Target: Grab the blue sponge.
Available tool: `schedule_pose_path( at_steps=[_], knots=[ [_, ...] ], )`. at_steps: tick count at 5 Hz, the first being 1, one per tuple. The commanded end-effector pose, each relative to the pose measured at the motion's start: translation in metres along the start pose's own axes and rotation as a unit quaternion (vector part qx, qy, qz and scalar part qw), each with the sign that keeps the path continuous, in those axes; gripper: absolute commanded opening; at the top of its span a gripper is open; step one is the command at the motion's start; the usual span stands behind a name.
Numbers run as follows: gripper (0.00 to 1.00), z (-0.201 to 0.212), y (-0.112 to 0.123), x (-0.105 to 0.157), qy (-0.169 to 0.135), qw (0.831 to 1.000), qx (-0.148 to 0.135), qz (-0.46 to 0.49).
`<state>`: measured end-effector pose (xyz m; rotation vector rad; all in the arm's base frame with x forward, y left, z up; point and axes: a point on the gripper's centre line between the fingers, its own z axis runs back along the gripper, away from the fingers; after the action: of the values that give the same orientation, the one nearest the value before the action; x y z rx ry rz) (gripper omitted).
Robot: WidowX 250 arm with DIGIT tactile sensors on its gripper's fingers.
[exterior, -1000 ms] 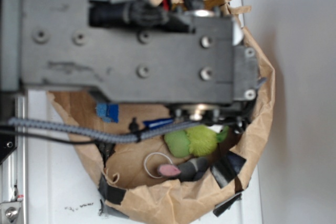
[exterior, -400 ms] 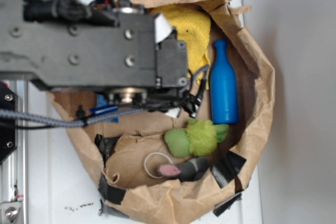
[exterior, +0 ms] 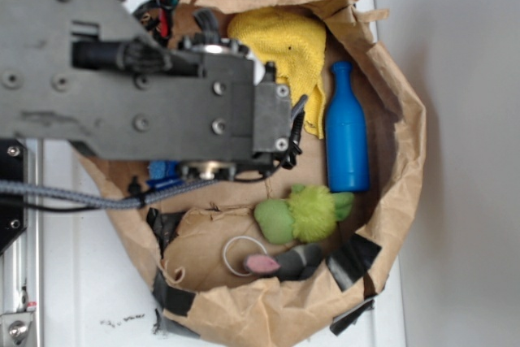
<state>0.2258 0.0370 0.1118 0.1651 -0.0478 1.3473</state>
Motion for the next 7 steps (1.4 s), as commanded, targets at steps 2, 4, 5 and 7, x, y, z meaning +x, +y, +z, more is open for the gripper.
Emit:
schedule_pose_path(
  at_steps=[2,4,5,7],
  knots=[
    [1.00,0.017,-0.011,0.009,-0.005,1.000,-0.017,0.023],
    [1.00,0.033,-0.026,0.008,0.020,0.997,-0.051,0.062],
    [1.00,0.022,-0.025,0.007,0.011,0.997,-0.030,0.075],
    [1.00,-0.011,-0.011,0.006,-0.015,0.996,-0.050,0.073]
  ],
)
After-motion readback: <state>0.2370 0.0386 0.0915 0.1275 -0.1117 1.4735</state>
